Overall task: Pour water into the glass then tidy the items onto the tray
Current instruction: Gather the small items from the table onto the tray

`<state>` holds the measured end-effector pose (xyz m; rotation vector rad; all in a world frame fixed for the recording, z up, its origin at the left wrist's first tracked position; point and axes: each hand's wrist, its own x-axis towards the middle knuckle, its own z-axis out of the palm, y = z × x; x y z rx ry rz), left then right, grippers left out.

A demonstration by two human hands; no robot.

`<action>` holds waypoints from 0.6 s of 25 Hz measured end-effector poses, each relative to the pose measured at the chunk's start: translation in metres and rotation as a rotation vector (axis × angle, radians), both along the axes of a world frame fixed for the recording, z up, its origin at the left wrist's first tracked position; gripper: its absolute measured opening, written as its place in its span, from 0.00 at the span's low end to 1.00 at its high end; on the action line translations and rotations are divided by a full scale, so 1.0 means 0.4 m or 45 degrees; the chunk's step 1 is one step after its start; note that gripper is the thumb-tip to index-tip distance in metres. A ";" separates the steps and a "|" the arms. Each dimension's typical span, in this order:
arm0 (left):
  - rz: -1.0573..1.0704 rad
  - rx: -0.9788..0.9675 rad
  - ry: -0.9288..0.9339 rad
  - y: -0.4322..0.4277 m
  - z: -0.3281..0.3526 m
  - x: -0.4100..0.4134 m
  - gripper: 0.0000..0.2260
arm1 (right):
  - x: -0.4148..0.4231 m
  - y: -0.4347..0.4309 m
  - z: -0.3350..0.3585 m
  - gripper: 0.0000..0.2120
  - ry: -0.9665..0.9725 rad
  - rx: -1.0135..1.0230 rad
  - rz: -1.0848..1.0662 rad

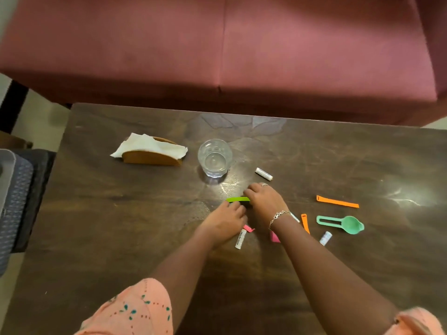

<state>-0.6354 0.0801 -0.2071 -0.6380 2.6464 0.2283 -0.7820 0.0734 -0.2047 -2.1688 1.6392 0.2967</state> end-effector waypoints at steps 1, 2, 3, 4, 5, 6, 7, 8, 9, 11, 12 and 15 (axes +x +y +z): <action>0.041 0.008 0.028 -0.001 0.000 0.000 0.12 | 0.001 -0.010 -0.012 0.11 0.017 0.008 0.049; 0.110 -0.027 0.097 -0.002 -0.003 0.006 0.10 | 0.007 -0.021 -0.025 0.11 0.035 0.018 0.099; 0.218 -0.074 0.179 0.002 0.001 0.019 0.08 | 0.013 -0.029 -0.033 0.10 0.049 0.026 0.137; 0.378 -0.095 0.270 0.007 0.005 0.038 0.07 | 0.019 -0.036 -0.037 0.10 0.062 0.039 0.157; 0.600 -0.005 0.335 0.017 0.003 0.064 0.07 | 0.024 -0.039 -0.040 0.10 0.077 0.058 0.156; 0.861 0.118 0.410 0.029 0.004 0.093 0.07 | 0.028 -0.041 -0.040 0.11 0.089 0.086 0.132; 1.122 0.249 0.491 0.043 0.007 0.125 0.07 | 0.029 -0.040 -0.036 0.11 0.093 0.122 0.088; 1.362 0.337 0.600 0.054 0.011 0.159 0.06 | 0.033 -0.040 -0.027 0.11 0.088 0.148 0.034; 1.579 0.393 0.705 0.062 0.023 0.195 0.05 | 0.042 -0.038 -0.013 0.11 0.066 0.159 -0.043; 1.951 0.548 0.889 0.082 0.048 0.274 0.04 | 0.086 -0.034 0.026 0.10 -0.042 0.116 -0.237; 2.083 0.636 0.966 0.092 0.057 0.312 0.05 | 0.119 -0.034 0.045 0.10 -0.131 0.089 -0.330; 2.248 0.691 1.092 0.117 0.081 0.434 0.16 | 0.243 -0.029 0.108 0.19 -0.632 0.211 -0.608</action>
